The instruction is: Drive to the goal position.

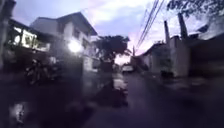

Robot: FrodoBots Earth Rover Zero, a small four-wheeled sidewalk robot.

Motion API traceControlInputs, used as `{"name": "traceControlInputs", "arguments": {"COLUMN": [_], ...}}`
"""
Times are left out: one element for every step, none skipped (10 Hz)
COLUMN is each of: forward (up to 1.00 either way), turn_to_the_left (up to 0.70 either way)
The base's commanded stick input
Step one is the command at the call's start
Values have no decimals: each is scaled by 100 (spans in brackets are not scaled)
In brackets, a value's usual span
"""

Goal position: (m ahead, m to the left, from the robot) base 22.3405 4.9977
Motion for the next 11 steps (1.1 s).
{"name": "traceControlInputs", "arguments": {"forward": [70,70,70,70,70,70,70,70,70,70,70], "turn_to_the_left": [-35,-35,-35,-35,-35,-35,-35,-25,0,0,0]}}
